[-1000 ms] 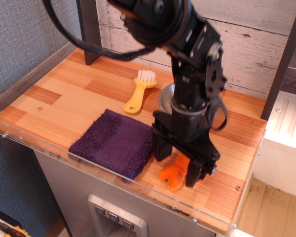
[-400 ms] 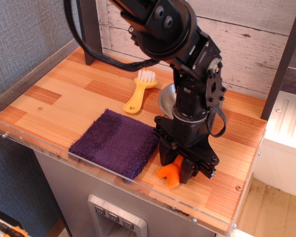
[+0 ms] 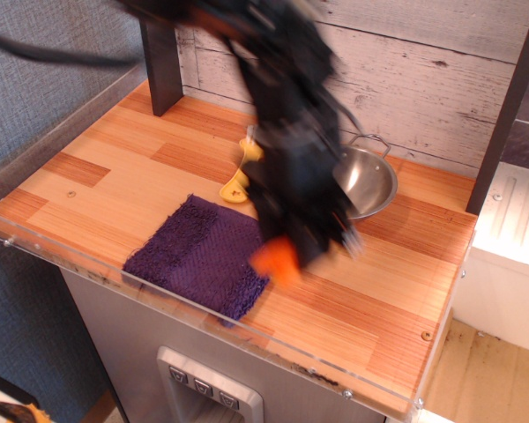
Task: Place the fish on the left hand side of the napkin.
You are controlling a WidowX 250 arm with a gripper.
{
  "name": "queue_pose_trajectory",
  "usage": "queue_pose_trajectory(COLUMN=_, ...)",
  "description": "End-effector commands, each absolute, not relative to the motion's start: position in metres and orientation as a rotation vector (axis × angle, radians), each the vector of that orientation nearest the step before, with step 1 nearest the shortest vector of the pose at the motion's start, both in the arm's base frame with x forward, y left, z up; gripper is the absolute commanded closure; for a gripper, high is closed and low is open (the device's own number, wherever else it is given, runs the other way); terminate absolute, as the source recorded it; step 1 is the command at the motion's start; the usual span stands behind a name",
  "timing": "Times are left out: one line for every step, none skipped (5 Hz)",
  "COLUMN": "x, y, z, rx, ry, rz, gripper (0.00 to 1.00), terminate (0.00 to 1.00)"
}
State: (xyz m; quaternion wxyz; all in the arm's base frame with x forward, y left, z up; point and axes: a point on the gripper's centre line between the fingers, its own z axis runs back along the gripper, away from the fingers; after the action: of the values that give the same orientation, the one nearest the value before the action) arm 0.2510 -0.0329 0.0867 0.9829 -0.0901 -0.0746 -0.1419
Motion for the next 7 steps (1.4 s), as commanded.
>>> queue_pose_trajectory(x=0.257, y=0.063, z=0.057, rx=-0.13, ry=-0.027, rz=0.025, gripper=1.0, terminate=0.0)
queue_pose_trajectory(x=0.255, y=0.083, z=0.018, rx=-0.096, ry=0.053, rz=0.055, gripper=1.0, terminate=0.0)
queue_pose_trajectory(x=0.252, y=0.075, z=0.008, rx=-0.078, ry=0.038, rz=-0.004, gripper=1.0, terminate=0.0)
queue_pose_trajectory(x=0.246, y=0.061, z=0.017, rx=-0.031, ry=-0.059, rz=-0.069, gripper=1.0, terminate=0.0)
queue_pose_trajectory(x=0.242, y=0.06, z=0.03, rx=-0.009, ry=-0.107, rz=-0.052, gripper=1.0, terminate=0.0)
queue_pose_trajectory(x=0.242, y=0.066, z=0.036, rx=0.004, ry=-0.103, rz=0.031, gripper=0.0, terminate=0.0)
queue_pose_trajectory(x=0.246, y=0.075, z=0.048, rx=0.006, ry=-0.109, rz=0.092, gripper=0.0, terminate=0.0)
